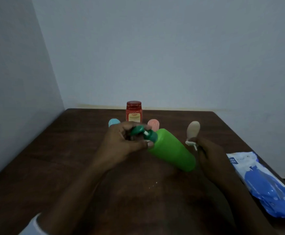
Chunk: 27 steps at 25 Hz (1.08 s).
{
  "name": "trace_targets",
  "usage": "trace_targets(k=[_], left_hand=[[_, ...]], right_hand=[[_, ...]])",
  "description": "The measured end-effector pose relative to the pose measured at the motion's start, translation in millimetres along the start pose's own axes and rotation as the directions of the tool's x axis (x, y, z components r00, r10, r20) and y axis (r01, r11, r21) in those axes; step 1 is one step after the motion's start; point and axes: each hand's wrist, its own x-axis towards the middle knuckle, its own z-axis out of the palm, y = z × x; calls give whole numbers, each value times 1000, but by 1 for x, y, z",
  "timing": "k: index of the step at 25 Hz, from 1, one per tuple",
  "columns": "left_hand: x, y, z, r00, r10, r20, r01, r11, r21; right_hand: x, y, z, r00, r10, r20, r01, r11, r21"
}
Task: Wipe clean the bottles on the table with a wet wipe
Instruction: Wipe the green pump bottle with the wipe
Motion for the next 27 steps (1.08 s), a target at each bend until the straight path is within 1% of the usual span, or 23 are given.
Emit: trace_targets(k=[1, 2, 3, 4, 7, 10, 12, 14, 15, 17, 19, 21, 23, 24, 25, 26, 27], left_hand=[[17, 4, 5, 999, 28, 25, -28, 999, -25], [33, 7, 12, 998, 47, 48, -43, 997, -68], [46, 9, 18, 996, 54, 73, -45, 992, -120], [56, 10, 24, 994, 55, 97, -38, 985, -168], [71, 10, 39, 987, 57, 151, -18, 968, -251], [77, 6, 51, 979, 82, 188, -19, 949, -316], [74, -3, 59, 968, 109, 226, -35, 950, -309], [65, -17, 67, 964, 69, 256, -4, 969, -249], [59, -24, 71, 965, 33, 260, 28, 974, -225], [51, -36, 77, 970, -4, 243, 63, 970, -236], [51, -43, 79, 975, -7, 222, 69, 958, -277], [50, -45, 80, 979, -1, 206, 65, 950, -306], [46, -46, 83, 983, 2, 185, 60, 942, -330], [44, -46, 84, 983, 7, 182, 56, 939, -339], [43, -48, 86, 984, 13, 176, 50, 937, -345], [43, -49, 87, 986, 16, 165, 43, 937, -347], [43, -50, 88, 988, 17, 154, 38, 937, -348]], right_hand=[[3, -6, -3, 992, -79, -103, 87, 993, 78], [6, -12, -7, 970, -161, -184, 185, 976, 119], [10, -16, -10, 946, -224, -236, 264, 953, 152], [14, -23, -14, 928, -249, -278, 305, 936, 178], [31, -38, -24, 902, -225, -369, 335, 904, 266], [46, -45, -26, 909, -215, -357, 324, 904, 279], [52, -41, -26, 913, -186, -363, 291, 921, 260], [52, -36, -29, 918, -161, -363, 251, 943, 218], [51, -35, -32, 928, -154, -339, 232, 951, 203], [51, -34, -39, 955, -139, -263, 190, 965, 179], [53, -32, -43, 979, -126, -157, 162, 956, 242], [51, -32, -44, 988, -151, -38, 154, 914, 375], [46, -29, -44, 985, -171, 14, 147, 884, 444], [44, -28, -43, 986, -169, 1, 151, 883, 444], [40, -28, -40, 987, -153, -51, 160, 894, 419], [37, -27, -36, 981, -133, -140, 176, 916, 361], [33, -26, -29, 958, -133, -253, 201, 942, 268]])
